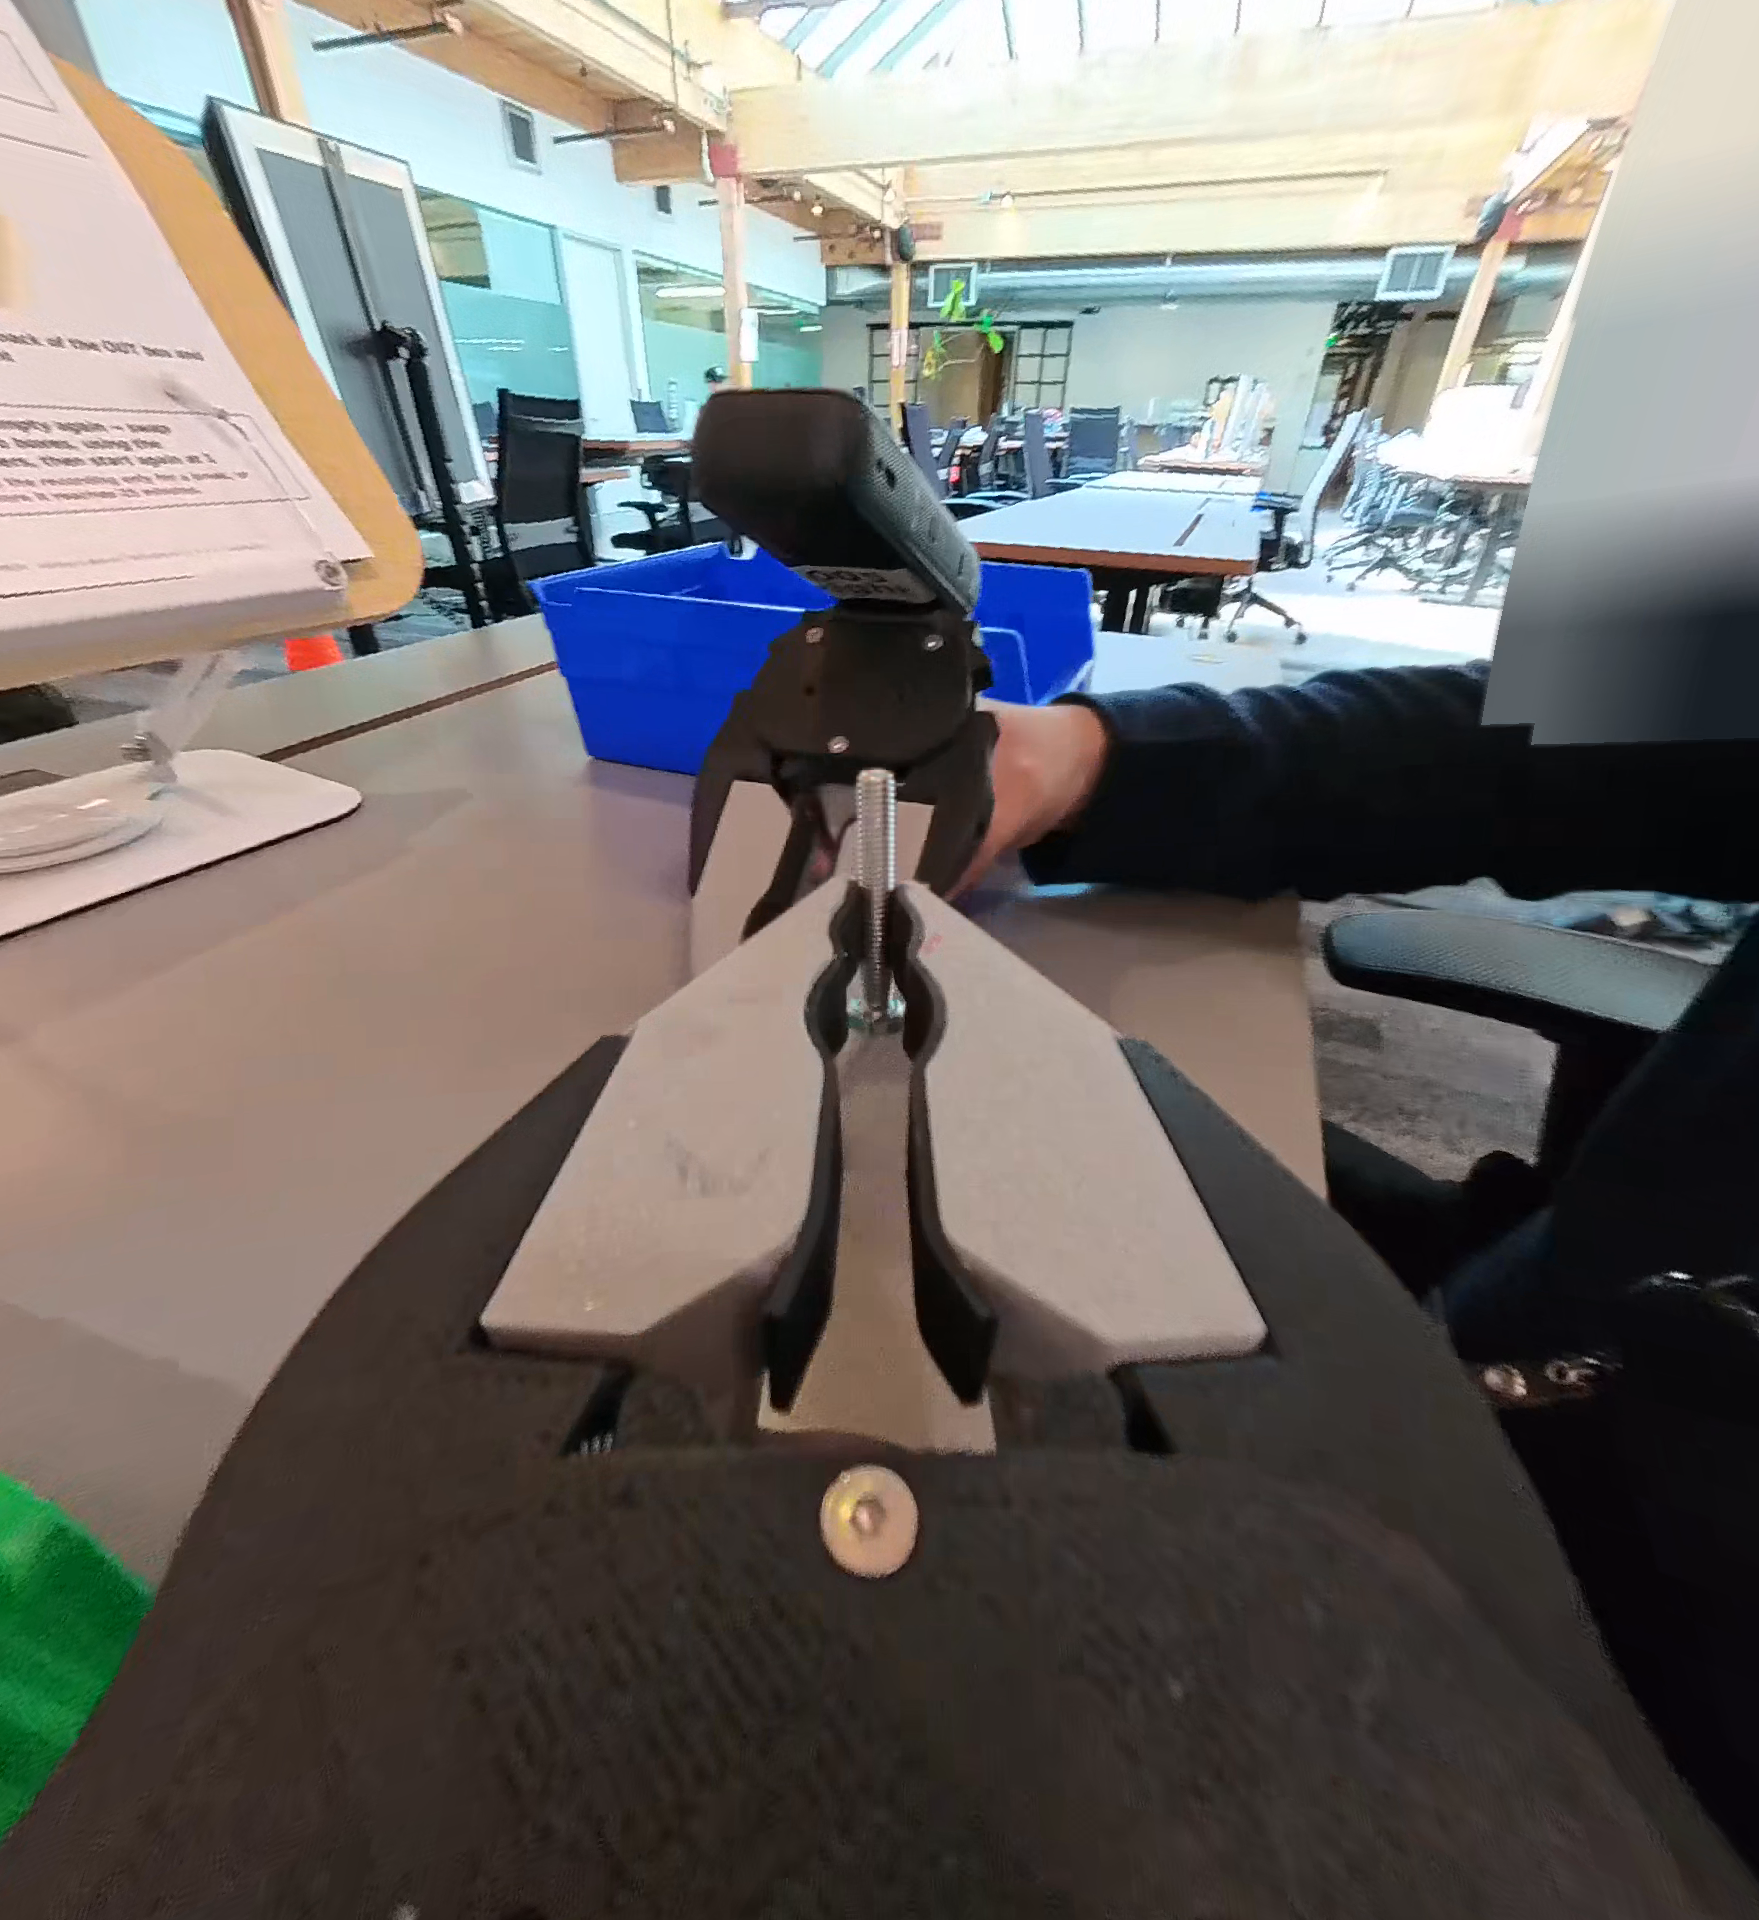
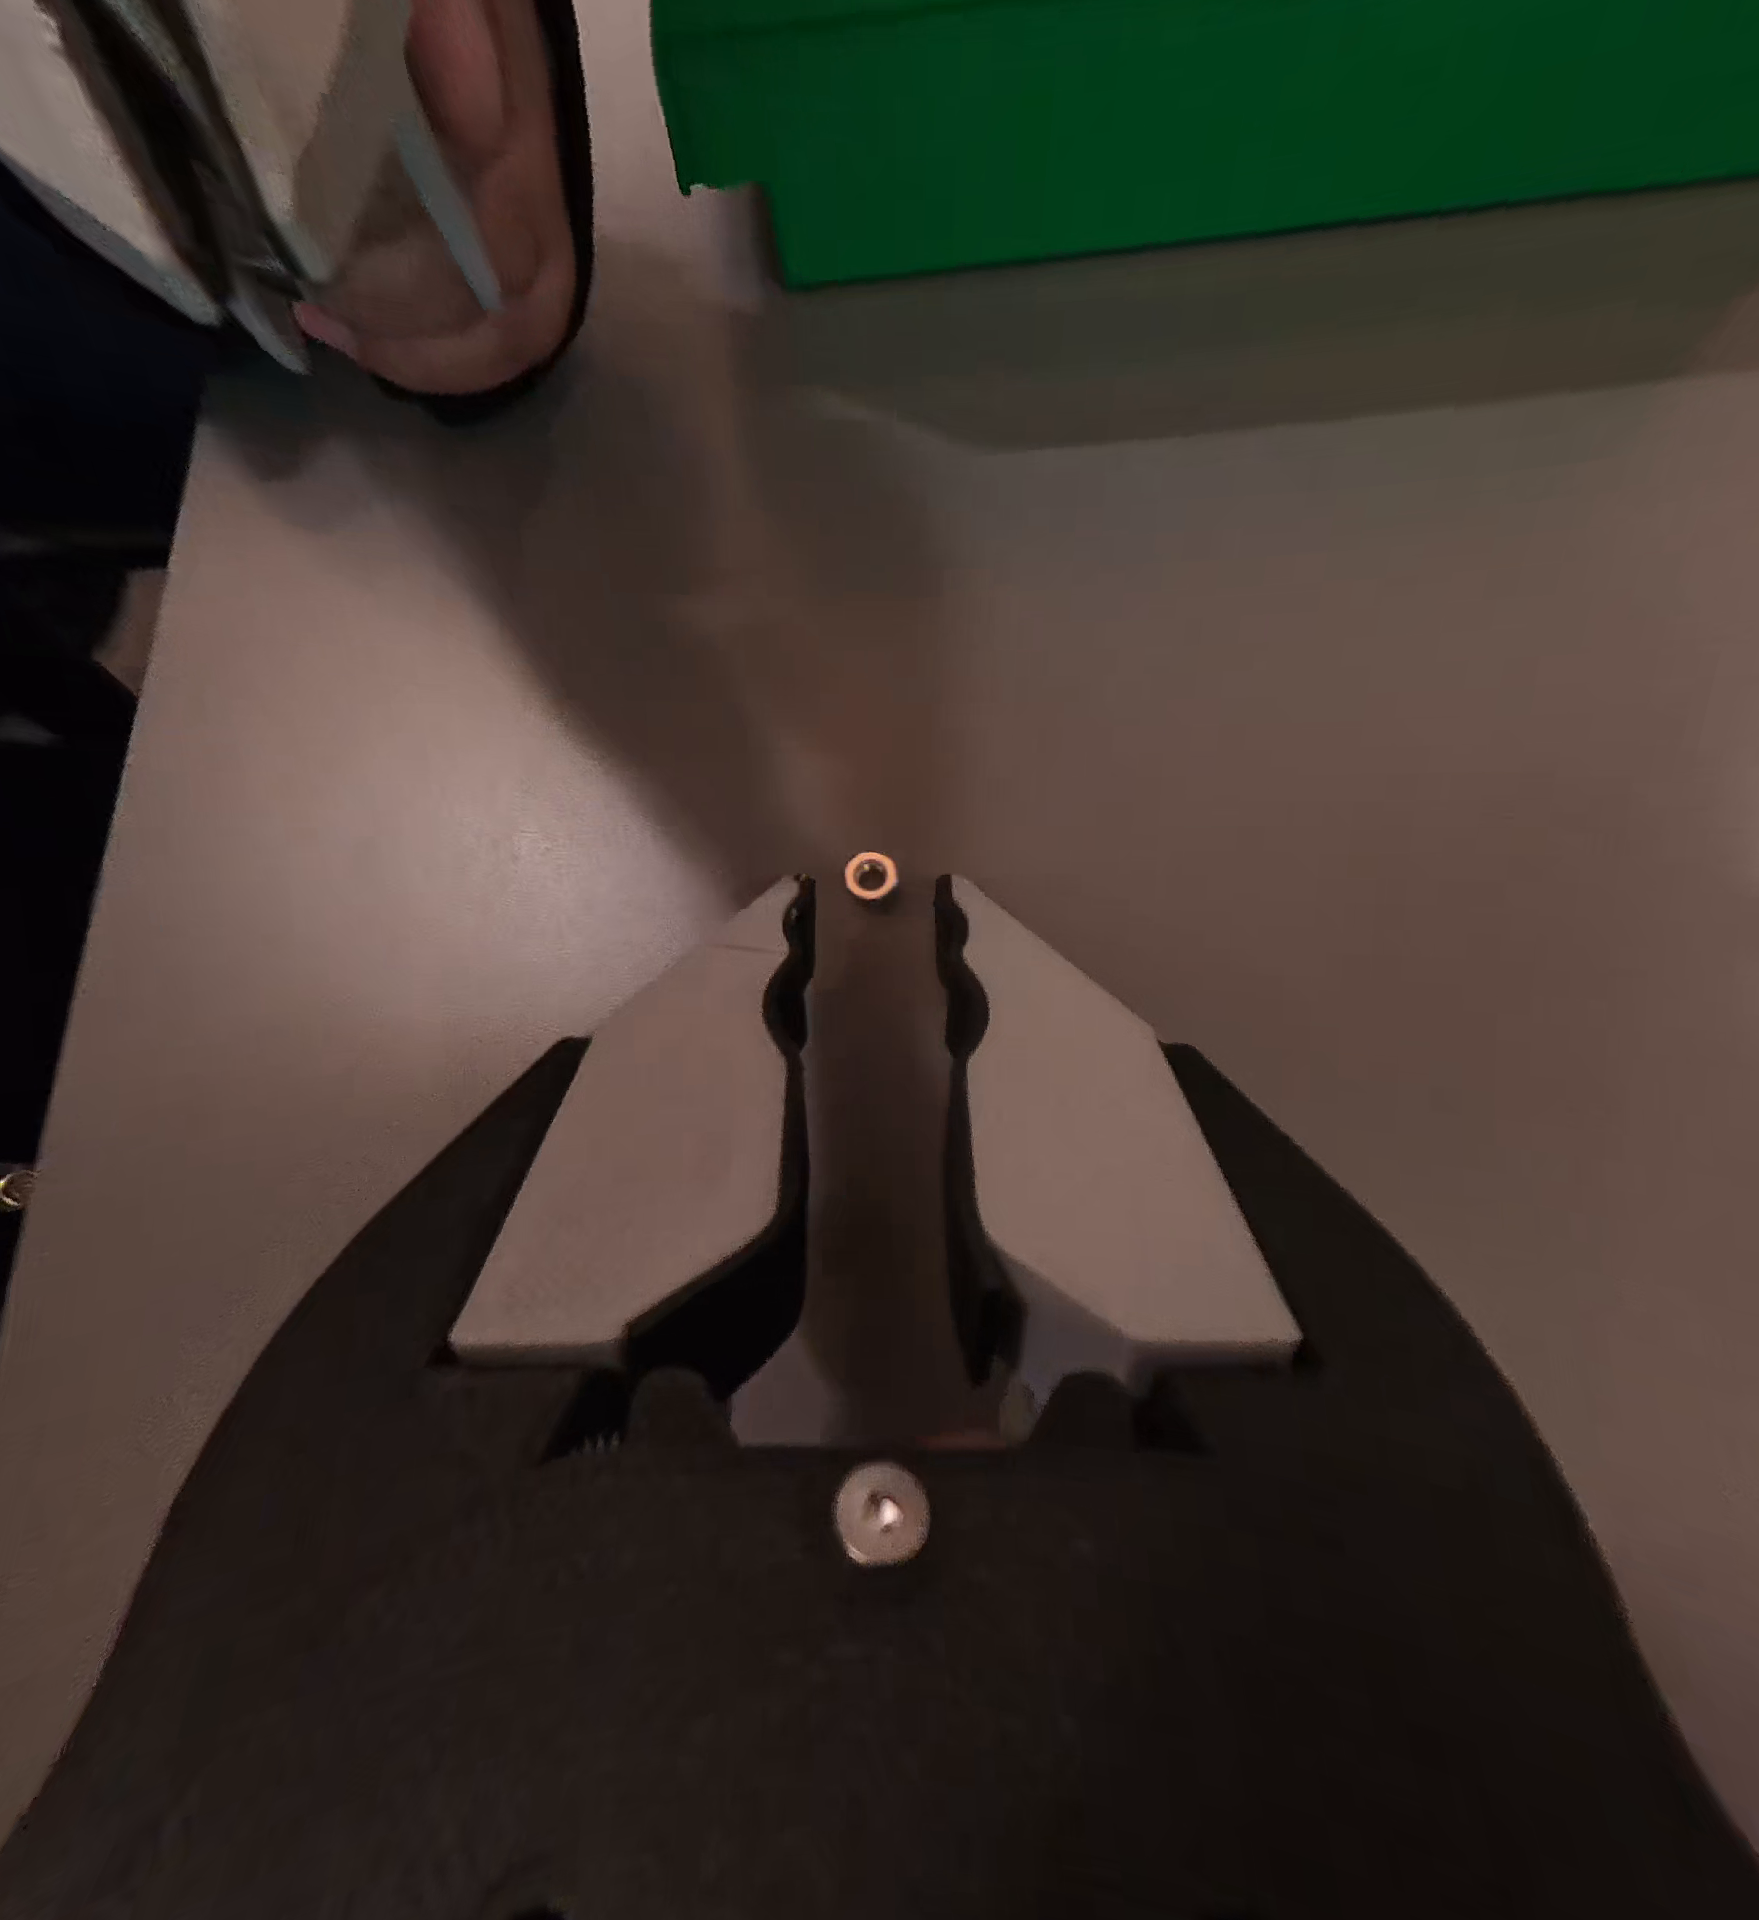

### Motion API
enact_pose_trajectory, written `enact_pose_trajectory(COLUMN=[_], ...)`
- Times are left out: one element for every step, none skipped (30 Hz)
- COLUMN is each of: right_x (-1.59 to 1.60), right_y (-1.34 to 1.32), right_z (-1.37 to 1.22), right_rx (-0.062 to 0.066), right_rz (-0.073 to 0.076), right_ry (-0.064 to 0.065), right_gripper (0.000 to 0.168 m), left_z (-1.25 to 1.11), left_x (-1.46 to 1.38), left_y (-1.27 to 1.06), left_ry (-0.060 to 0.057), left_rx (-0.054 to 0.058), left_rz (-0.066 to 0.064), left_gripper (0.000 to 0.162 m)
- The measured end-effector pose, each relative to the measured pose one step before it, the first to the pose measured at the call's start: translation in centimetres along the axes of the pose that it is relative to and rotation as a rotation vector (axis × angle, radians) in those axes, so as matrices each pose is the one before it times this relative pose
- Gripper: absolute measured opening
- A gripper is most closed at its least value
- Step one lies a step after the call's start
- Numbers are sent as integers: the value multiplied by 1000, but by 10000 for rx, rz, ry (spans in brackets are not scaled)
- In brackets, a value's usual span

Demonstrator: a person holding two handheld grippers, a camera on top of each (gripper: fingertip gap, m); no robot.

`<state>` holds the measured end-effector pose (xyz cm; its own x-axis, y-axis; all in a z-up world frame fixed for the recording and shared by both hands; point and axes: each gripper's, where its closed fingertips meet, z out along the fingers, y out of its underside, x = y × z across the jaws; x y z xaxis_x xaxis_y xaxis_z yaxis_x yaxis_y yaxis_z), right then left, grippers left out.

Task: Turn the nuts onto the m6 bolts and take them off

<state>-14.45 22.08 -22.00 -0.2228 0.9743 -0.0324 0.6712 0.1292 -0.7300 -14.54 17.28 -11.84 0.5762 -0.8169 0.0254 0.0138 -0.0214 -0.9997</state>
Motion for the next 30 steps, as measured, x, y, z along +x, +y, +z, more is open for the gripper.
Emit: enact_pose_trajectory(right_x=[104,-28,-165,-103,127,168,-46,-52,-4,-79,-136,-105,-31,-17,-37,-4,4,-31,-143,-202,-193,-265,-417,-450,-513,-619,-465,-282,-375,-479], right_y=[96,13,-79,-70,50,19,-2,11,17,10,-6,-15,-22,-36,-43,-10,-3,-100,-262,-369,-481,-759,-1102,-1287,-1304,-1242,-1127,-977,-807,-680], right_z=[94,125,115,111,110,64,23,22,32,23,29,28,28,38,34,7,-15,-132,-287,-468,-674,-863,-985,-999,-917,-780,-669,-588,-482,-374], right_rx=[-28,36,99,85,-15,-21,-21,-14,-2,-3,-8,-9,-2,1,2,-4,1,85,196,230,242,330,406,391,282,177,90,15,-48,-82], right_rz=[-8,53,32,3,-1,-20,-73,-101,-103,-86,-85,-100,-80,-39,-36,-50,-57,2,145,282,289,178,91,79,79,9,-88,-125,-77,3], right_ry=[-145,-208,-237,-143,24,64,-49,-42,-22,-89,-127,-98,-49,-37,-27,29,77,77,-14,-80,-33,3,-16,-19,-68,-129,-27,64,-56,-180], right_gripper=[19,19,20,20,19,17,17,15,13,9,8,8,8,7,7,7,7,7,7,7,7,7,7,7,7,7,7,7,7,7], left_z=[-178,-141,-91,-43,-1,30,37,30,20,7,-15,-39,-22,-21,-1,34,32,9,-5,-18,9,69,118,164,210,312,404,479,478,404], left_x=[-36,-161,-70,22,30,8,49,78,89,109,33,58,31,-26,51,88,29,23,5,-67,-83,-53,-28,3,65,114,157,145,156,225], left_y=[-133,-155,-72,-7,16,24,53,43,33,18,-27,-37,-36,-17,3,69,44,17,-2,-29,7,86,130,93,-42,-39,10,23,-52,-112], left_ry=[80,-7,29,66,30,-14,18,43,76,108,64,82,69,11,52,85,47,42,36,-23,-43,-23,-23,-32,-10,22,46,38,15,8], left_rx=[103,114,55,4,-13,-21,-41,-36,-27,-6,17,29,27,19,-7,-49,-39,-12,6,20,-10,-64,-104,-72,34,43,1,6,67,115], left_rz=[-181,-162,-129,-83,-27,20,30,10,-58,-100,-99,-108,-114,-58,-32,-65,-62,-51,-61,-44,-35,-24,9,32,28,-16,-42,-55,-41,55], left_gripper=[2,2,2,2,2,2,2,2,2,2,2,2,2,2,2,2,2,2,2,2,2,2,2,2,2,2,2,2,2,2])
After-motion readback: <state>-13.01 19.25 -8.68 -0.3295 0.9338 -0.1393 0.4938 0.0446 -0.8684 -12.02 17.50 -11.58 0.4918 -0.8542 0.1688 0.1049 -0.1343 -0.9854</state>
